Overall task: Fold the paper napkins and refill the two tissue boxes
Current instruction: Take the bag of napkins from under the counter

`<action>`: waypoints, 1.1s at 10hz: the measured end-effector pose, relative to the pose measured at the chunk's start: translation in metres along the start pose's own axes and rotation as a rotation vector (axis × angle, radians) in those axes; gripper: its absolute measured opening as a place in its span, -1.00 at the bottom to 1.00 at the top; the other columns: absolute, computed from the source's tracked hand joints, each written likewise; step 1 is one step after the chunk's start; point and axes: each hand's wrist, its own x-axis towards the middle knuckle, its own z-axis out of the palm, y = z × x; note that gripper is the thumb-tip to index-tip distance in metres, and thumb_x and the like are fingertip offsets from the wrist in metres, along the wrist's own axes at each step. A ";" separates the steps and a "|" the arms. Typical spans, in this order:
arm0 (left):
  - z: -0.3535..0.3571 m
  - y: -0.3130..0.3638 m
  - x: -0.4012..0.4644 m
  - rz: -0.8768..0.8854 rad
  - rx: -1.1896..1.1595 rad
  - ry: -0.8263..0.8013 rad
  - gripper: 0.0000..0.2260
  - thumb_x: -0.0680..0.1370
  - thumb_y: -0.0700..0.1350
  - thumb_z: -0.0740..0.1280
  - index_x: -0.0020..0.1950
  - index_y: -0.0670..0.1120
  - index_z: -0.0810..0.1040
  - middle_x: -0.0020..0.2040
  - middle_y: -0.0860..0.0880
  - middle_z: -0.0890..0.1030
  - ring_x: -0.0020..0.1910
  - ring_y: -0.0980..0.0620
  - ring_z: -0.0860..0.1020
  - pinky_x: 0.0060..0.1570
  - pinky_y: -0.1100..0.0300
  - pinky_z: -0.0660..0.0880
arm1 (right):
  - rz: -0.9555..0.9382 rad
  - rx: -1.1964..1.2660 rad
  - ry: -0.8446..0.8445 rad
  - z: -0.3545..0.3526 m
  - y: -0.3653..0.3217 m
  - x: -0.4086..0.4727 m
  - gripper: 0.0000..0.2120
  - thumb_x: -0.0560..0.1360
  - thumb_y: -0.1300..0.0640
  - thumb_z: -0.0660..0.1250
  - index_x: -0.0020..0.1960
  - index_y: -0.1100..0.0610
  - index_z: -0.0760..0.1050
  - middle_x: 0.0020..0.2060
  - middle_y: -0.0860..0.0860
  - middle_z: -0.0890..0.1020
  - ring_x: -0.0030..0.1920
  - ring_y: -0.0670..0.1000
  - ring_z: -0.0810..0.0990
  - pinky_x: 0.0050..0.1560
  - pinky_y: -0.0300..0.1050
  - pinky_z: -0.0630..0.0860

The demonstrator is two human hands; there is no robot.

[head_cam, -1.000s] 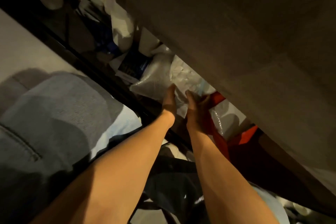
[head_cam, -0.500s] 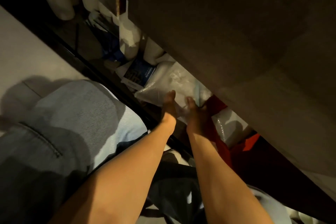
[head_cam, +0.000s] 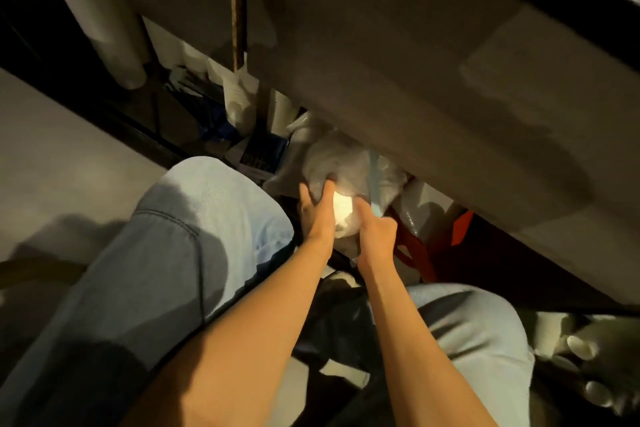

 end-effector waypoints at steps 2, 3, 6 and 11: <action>-0.018 0.015 -0.065 0.116 0.119 0.042 -0.26 0.48 0.43 0.26 0.58 0.18 0.17 0.45 -0.12 0.40 0.30 -0.19 0.48 0.24 -0.14 0.50 | -0.046 0.064 -0.001 -0.027 -0.015 -0.060 -0.62 0.57 0.08 0.39 0.27 0.31 0.50 -0.05 0.08 0.61 -0.15 -0.04 0.58 -0.22 -0.22 0.49; -0.037 0.019 -0.093 0.193 0.196 0.029 -0.34 0.49 0.38 0.31 0.51 0.13 0.30 0.40 -0.08 0.45 0.14 -0.07 0.49 0.03 0.02 0.46 | -0.028 0.113 0.024 -0.040 -0.017 -0.090 -0.69 0.56 0.07 0.40 0.18 0.27 0.55 -0.12 0.03 0.64 -0.17 -0.04 0.60 -0.25 -0.22 0.49; -0.092 0.047 -0.186 0.350 0.463 -0.138 -0.54 0.47 0.34 0.37 0.25 0.19 0.34 0.28 -0.03 0.50 0.08 -0.01 0.53 0.00 0.04 0.54 | -0.097 0.281 0.117 -0.067 -0.018 -0.195 -0.83 0.54 0.07 0.41 -0.17 0.14 0.56 -0.35 -0.02 0.59 -0.31 -0.02 0.59 -0.28 -0.11 0.52; -0.084 0.149 -0.353 0.848 0.362 -0.429 -0.41 0.28 0.54 0.25 0.18 0.25 0.42 0.25 0.04 0.54 0.19 0.08 0.57 0.20 -0.06 0.55 | -0.880 0.485 0.260 -0.136 -0.139 -0.299 -0.50 0.42 -0.10 0.42 -0.40 0.20 0.25 -0.52 -0.10 0.29 -0.48 -0.11 0.22 -0.47 -0.21 0.17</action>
